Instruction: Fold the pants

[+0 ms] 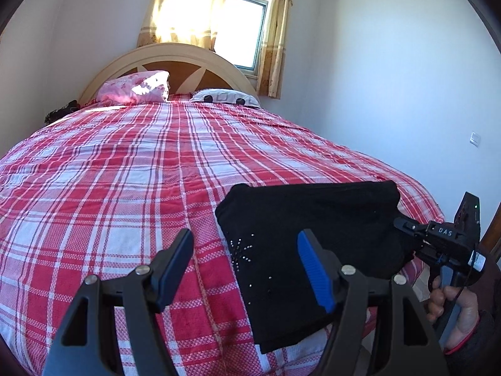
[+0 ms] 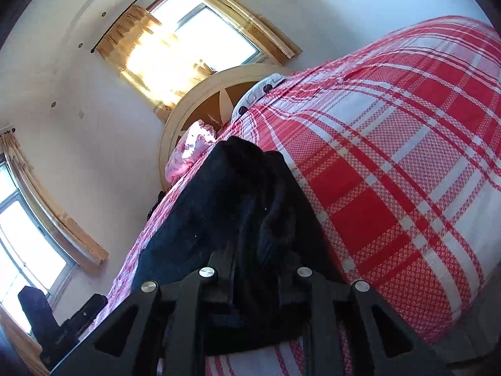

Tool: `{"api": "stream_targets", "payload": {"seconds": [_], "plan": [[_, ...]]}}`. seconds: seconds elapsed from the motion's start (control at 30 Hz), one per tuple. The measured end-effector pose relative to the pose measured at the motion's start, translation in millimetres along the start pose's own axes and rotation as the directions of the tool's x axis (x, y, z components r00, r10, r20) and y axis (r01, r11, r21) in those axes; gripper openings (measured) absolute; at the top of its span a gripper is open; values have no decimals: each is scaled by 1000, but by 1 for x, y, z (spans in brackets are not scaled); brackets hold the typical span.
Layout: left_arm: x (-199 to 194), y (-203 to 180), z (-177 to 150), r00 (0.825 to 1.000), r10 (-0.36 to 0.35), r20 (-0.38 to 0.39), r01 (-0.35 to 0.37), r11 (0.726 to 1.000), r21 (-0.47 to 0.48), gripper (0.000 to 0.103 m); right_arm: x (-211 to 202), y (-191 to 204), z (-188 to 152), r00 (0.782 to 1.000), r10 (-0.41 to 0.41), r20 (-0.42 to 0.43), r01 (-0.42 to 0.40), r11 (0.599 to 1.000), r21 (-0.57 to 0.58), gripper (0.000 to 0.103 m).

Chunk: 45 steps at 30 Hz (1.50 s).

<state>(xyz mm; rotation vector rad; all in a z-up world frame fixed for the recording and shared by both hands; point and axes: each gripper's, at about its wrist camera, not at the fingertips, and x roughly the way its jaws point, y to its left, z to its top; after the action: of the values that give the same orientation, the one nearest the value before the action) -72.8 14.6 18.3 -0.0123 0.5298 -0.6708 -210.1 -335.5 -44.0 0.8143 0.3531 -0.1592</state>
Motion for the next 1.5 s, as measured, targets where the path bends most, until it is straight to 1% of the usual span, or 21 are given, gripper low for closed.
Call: {"api": "stream_targets", "payload": {"seconds": [0.07,0.1,0.17,0.23,0.33,0.37,0.43,0.5,0.6,0.63,0.7,0.8,0.93,1.1,1.17,1.23,1.3,1.33,1.4,1.43,1.5], "plan": [[-1,0,2,1000,13,8,-13,1000,14,72,-5,-4,8,1000,-8,0,8,999,52,22],[-1,0,3,1000,16,12,-17,1000,20,72,-16,-5,13,999,-33,38,31,997,66,22],[1,-1,7,1000,21,18,-21,999,31,75,-43,5,21,977,-144,157,145,989,5,22],[5,-3,12,999,18,27,-19,999,36,75,-61,20,25,961,-185,208,209,973,-100,22],[14,-12,20,999,-1,37,0,999,47,75,-59,55,17,969,-172,180,217,938,-271,22],[18,-16,22,999,0,34,-2,999,54,75,-49,69,11,974,-168,154,213,912,-350,22],[29,-26,23,1000,6,15,-7,998,63,75,-36,84,-14,977,-169,127,208,876,-434,22],[38,-33,17,1000,-8,-7,8,997,72,75,-27,78,-23,976,-189,104,216,882,-419,22],[55,-40,2,998,36,-56,-30,993,112,75,-10,45,-34,971,-233,47,235,911,-338,22],[60,-39,-4,996,49,-77,-40,992,120,75,-12,41,-36,977,-202,70,214,918,-335,21],[68,-35,-11,991,68,-113,-54,991,123,75,-13,44,-37,973,-220,71,231,903,-364,21],[61,-28,-5,994,57,-99,-48,995,92,76,-13,56,-32,964,-257,72,265,884,-385,22],[53,-29,21,998,56,-19,-55,996,75,82,-23,81,-19,963,-201,177,262,852,-454,22],[69,-43,46,999,44,15,-45,996,82,83,7,85,11,959,-211,191,278,837,-471,22],[86,-46,50,998,56,-23,-54,996,75,85,24,80,18,963,-213,163,266,837,-477,22],[108,-44,49,993,79,-86,-74,996,56,85,44,63,21,965,-251,79,259,859,-441,23],[132,-35,43,973,141,-181,-137,990,37,85,48,51,24,976,-206,74,219,890,-400,23],[144,-23,39,956,150,-250,-156,988,-5,87,49,47,25,979,-195,62,204,900,-385,23],[150,4,36,950,74,-304,-130,977,-167,90,50,40,29,985,-174,23,170,919,-355,23],[151,15,35,945,62,-322,-139,965,-221,94,50,38,31,986,-164,15,159,926,-341,23],[150,35,34,933,55,-354,-162,947,-278,94,47,35,31,991,-136,21,135,937,-321,23]]}}
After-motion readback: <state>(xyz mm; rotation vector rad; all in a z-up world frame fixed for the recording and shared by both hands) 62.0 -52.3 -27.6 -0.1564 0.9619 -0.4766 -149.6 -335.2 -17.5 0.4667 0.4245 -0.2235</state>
